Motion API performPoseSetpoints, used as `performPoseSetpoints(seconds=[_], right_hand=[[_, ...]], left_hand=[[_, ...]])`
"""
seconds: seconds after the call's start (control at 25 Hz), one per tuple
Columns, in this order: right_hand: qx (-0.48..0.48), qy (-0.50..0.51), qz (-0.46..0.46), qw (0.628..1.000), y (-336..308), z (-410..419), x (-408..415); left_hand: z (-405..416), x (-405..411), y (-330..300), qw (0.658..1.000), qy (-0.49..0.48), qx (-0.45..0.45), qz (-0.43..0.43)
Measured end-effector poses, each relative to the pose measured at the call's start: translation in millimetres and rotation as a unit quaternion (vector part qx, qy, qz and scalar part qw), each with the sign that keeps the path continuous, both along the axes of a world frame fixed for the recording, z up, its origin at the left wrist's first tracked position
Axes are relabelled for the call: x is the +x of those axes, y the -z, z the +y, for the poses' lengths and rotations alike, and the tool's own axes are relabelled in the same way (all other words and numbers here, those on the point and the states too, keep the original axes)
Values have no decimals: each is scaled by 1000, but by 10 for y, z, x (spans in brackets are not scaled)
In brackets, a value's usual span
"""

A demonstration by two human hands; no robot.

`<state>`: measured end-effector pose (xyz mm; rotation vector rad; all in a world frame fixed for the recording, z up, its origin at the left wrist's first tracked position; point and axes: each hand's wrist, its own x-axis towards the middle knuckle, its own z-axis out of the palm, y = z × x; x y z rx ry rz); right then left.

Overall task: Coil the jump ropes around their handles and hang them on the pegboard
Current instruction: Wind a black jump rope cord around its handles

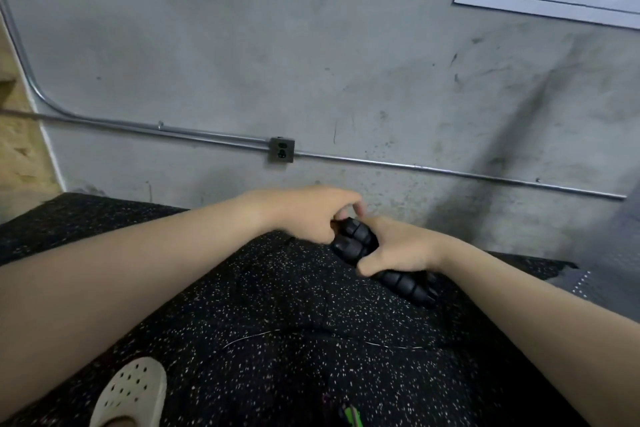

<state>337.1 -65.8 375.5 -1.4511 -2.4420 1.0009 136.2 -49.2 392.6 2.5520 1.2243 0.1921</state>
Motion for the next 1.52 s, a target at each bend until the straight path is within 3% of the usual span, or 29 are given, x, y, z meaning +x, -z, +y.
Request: performPoseSetpoints(seconds=[0.12, 0.2, 0.36, 0.52, 0.64, 0.8, 0.92, 1.04, 1.12, 1.2, 1.24, 1.32, 1.52], right_hand=[[23, -38, -8, 999, 35, -235, 36], [49, -45, -27, 997, 67, -363, 73], [136, -43, -34, 989, 113, -517, 124], [173, -21, 11, 985, 15, -559, 146], [184, -21, -17, 983, -71, -580, 195], [171, -47, -34, 983, 3, -574, 82], [158, -51, -39, 985, 99, -553, 15], [160, -41, -38, 986, 116, -565, -11], [84, -40, 13, 996, 97, -556, -2], [-123, -56, 83, 987, 61, -571, 49], [-228, -65, 104, 966, 61, -582, 79], [-349, -87, 141, 922, 122, -602, 132], [-506, -119, 215, 827, 268, -695, 92]], left_hand=[[-222, 39, 84, 981, 9, -189, -39], [-409, -11, 185, 967, 0, -241, -87], [-612, -178, 340, 986, -56, -113, -107], [-690, -91, 309, 972, -130, -30, -194], [-710, -130, 339, 972, -150, -28, -180], [-803, -63, 342, 965, -95, -27, -242], [-856, 15, 335, 979, -80, -60, -180], [-825, -47, 449, 981, -71, -52, -174], [-823, -82, 506, 973, -68, -56, -212], [-848, -139, 510, 961, -60, -75, -258], [-873, -168, 486, 959, -48, -82, -268], [-904, -227, 433, 959, -33, -77, -272], [-951, -297, 318, 962, -26, -17, -270]])
